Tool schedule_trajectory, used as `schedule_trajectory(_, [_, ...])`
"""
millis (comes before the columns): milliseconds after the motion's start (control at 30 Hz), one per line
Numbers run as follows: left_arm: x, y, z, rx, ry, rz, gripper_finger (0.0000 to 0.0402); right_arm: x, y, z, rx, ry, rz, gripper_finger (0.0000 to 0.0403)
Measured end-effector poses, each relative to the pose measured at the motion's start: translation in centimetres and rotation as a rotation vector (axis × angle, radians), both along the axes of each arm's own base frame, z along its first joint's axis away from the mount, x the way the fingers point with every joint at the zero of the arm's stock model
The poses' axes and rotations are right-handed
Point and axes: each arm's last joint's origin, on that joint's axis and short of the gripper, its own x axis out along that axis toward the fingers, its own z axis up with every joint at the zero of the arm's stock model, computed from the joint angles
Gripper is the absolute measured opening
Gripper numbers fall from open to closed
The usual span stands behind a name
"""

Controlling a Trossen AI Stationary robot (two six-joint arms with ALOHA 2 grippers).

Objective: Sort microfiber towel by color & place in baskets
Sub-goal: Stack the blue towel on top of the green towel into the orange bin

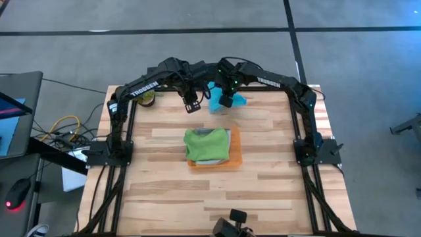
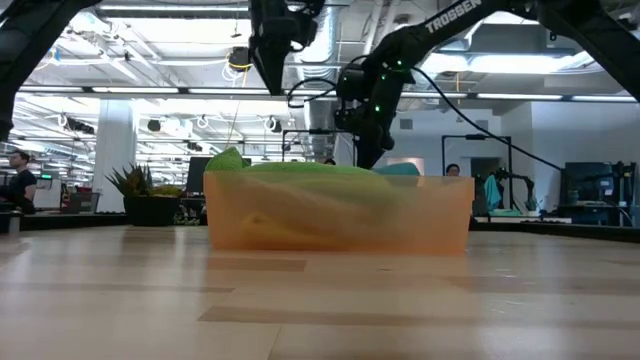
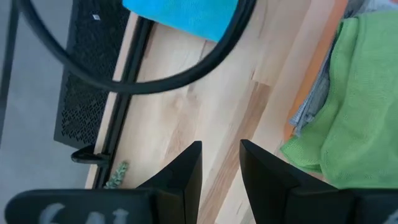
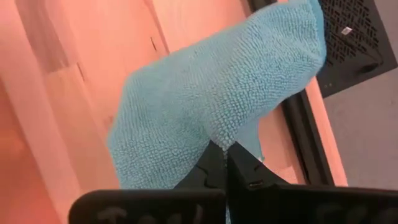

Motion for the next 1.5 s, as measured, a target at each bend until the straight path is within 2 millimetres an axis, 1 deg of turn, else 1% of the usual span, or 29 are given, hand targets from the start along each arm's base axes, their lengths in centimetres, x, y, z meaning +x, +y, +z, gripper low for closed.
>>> schedule_trajectory(133, [-1.3, -0.5, 1.7, 0.039, -0.041, 0.029, 0.01, 0.2, 0.3, 1.6, 0.006, -0.001, -0.036, 0.0006])
schedule_trajectory(267, [-3.0, -1.2, 3.7, 0.061, -0.106, 0.062, 0.01, 0.6, 1.0, 3.6, 0.009, -0.008, -0.06, 0.0006])
schedule_trajectory(467, [-5.0, -2.2, 5.8, 0.077, -0.185, 0.102, 0.01, 1.5, 3.3, 6.4, 0.029, -0.033, -0.079, 0.0006])
schedule_trajectory(567, [-5.8, -2.8, 6.7, 0.084, -0.217, 0.103, 0.01, 2.0, 4.9, 7.7, 0.035, -0.037, -0.057, 0.0006])
schedule_trajectory(733, [-7.2, -3.7, 8.0, 0.098, -0.262, 0.091, 0.01, 2.9, 8.4, 9.4, 0.06, -0.03, -0.028, 0.0007])
schedule_trajectory(833, [-8.2, -4.3, 8.8, 0.109, -0.291, 0.081, 0.01, 3.4, 10.8, 10.3, 0.074, -0.042, -0.019, 0.0005])
schedule_trajectory(933, [-9.2, -4.8, 9.6, 0.132, -0.307, 0.033, 0.01, 4.2, 13.4, 11.0, 0.089, -0.07, -0.007, 0.0006])
schedule_trajectory(1167, [-11.4, -5.8, 11.1, 0.18, -0.34, -0.045, 0.01, 5.6, 19.7, 11.1, 0.119, -0.093, 0.078, 0.0006])
schedule_trajectory(1233, [-11.9, -6.0, 11.4, 0.191, -0.347, -0.059, 0.01, 6.2, 21.1, 10.6, 0.121, -0.119, 0.104, 0.0006])
schedule_trajectory(1333, [-12.3, -6.1, 11.7, 0.198, -0.355, -0.066, 0.01, 6.6, 22.4, 9.0, 0.141, -0.087, 0.101, 0.0006])
schedule_trajectory(1500, [-12.4, -6.2, 11.7, 0.196, -0.359, -0.07, 0.01, 6.9, 23.5, 5.8, 0.145, -0.035, 0.115, 0.0006])
